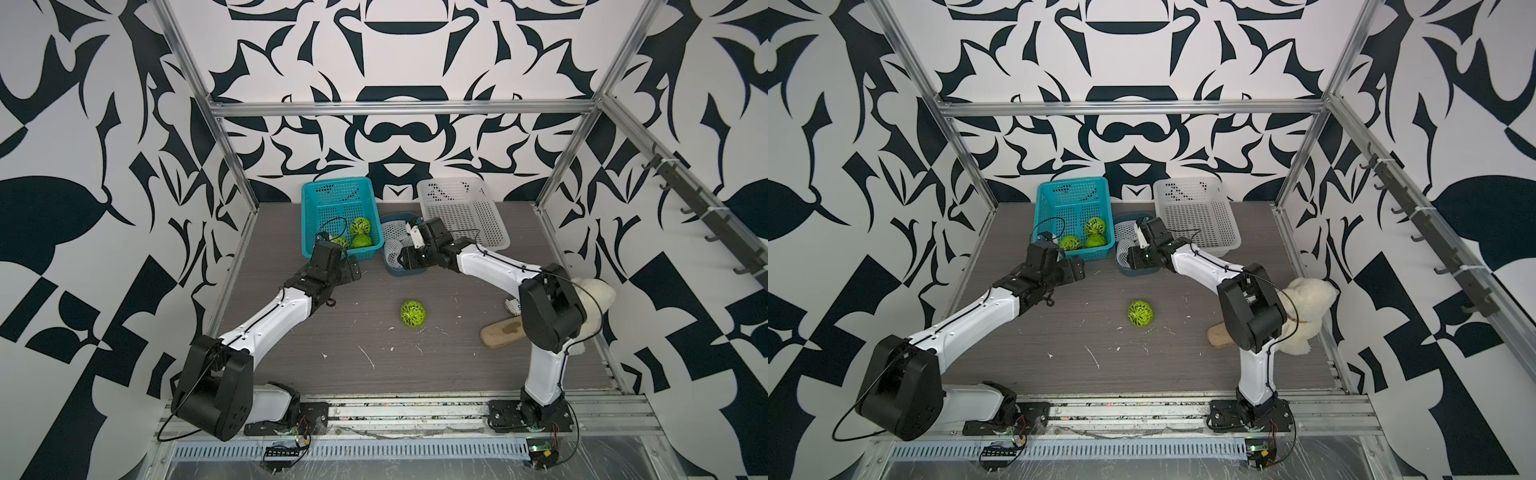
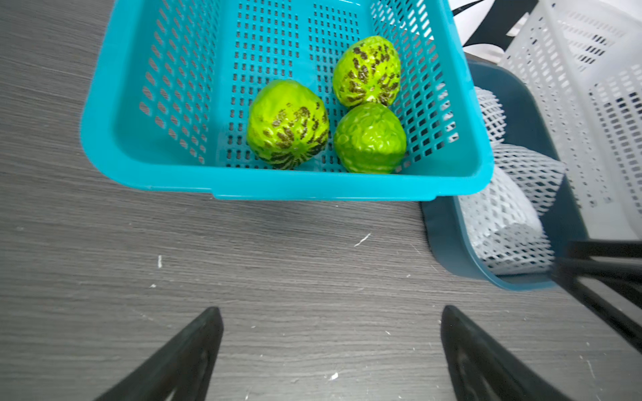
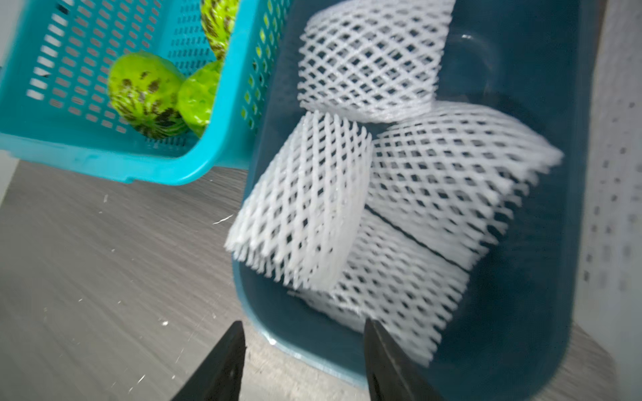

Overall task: Sleeve custard apples in foam nets
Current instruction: Pick up the foam net from the storage box.

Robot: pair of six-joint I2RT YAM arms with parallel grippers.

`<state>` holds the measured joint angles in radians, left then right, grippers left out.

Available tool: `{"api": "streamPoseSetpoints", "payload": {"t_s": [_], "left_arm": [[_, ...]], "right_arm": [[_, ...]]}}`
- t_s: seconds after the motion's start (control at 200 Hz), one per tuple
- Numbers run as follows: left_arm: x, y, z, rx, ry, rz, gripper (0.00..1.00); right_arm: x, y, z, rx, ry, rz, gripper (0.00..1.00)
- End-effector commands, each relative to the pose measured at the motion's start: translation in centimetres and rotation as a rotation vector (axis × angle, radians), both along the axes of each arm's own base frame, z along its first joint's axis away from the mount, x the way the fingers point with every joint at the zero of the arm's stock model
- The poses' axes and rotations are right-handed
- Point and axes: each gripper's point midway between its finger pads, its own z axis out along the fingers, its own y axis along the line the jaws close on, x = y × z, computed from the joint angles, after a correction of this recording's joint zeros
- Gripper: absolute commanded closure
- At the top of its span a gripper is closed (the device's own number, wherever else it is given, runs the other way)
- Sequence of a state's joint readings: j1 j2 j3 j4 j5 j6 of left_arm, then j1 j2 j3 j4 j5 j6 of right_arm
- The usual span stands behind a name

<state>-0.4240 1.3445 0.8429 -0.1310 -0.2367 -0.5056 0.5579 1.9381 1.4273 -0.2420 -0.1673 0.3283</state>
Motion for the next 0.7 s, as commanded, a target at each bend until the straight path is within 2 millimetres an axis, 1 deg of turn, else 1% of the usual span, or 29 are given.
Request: {"api": "streamPoseSetpoints", "payload": {"t_s": [0.0, 0.08, 0.13, 0.205, 0.27, 0.335, 0.39, 0.435, 0.445, 0.46, 0.52, 0.61, 0.695], "left_arm": [[0.3, -0.8, -0.1, -0.044, 0.003, -0.016, 0.0], [0.2, -1.2, -0.1, -0.068, 0.009, -0.021, 0.0], [0.2, -1.4, 0.1, -0.079, 0.011, -0.032, 0.0], [0.1, -1.9, 0.2, -0.095, 0.018, -0.054, 0.0], [0.1, -2.3, 0.4, -0.114, 0.019, -0.07, 0.02], [0.0, -2.8, 0.6, -0.131, 0.013, -0.093, 0.08], [0.1, -3.1, 0.9, -0.14, 0.001, -0.109, 0.13], [0.2, -3.6, 1.2, -0.147, -0.004, -0.133, 0.14], [0.3, -3.7, 1.3, -0.148, -0.006, -0.136, 0.17], [0.3, -3.9, 1.6, -0.151, -0.008, -0.144, 0.19], [0.5, -5.0, 2.4, -0.152, -0.021, -0.182, 0.22], [0.6, -7.4, 4.0, -0.128, -0.053, -0.251, 0.22], [0.4, -10.0, 5.5, -0.081, -0.088, -0.315, 0.19]], "right_arm": [[1.8, 0.6, 1.9, -0.002, -0.073, -0.003, 0.42], [2.6, 1.0, 1.8, -0.008, -0.083, 0.002, 0.44], [3.0, 1.3, 1.8, -0.01, -0.089, 0.008, 0.47], [3.5, 1.6, 2.4, -0.005, -0.105, 0.013, 0.6], [3.7, 1.8, 3.2, 0.003, -0.12, 0.012, 0.72], [3.7, 1.5, 3.9, 0.003, -0.134, 0.003, 0.87], [3.5, 1.1, 4.5, -0.002, -0.136, -0.008, 0.96], [3.2, 0.6, 4.8, -0.01, -0.135, -0.024, 0.98], [3.1, 0.5, 4.9, -0.009, -0.133, -0.029, 0.99], [2.9, 0.4, 5.0, -0.007, -0.131, -0.033, 0.99], [2.3, -0.3, 5.8, -0.003, -0.122, -0.069, 1.0], [1.3, -1.8, 7.0, -0.012, -0.102, -0.127, 1.0], [0.3, -2.7, 8.1, -0.003, -0.095, -0.166, 1.0]]}}
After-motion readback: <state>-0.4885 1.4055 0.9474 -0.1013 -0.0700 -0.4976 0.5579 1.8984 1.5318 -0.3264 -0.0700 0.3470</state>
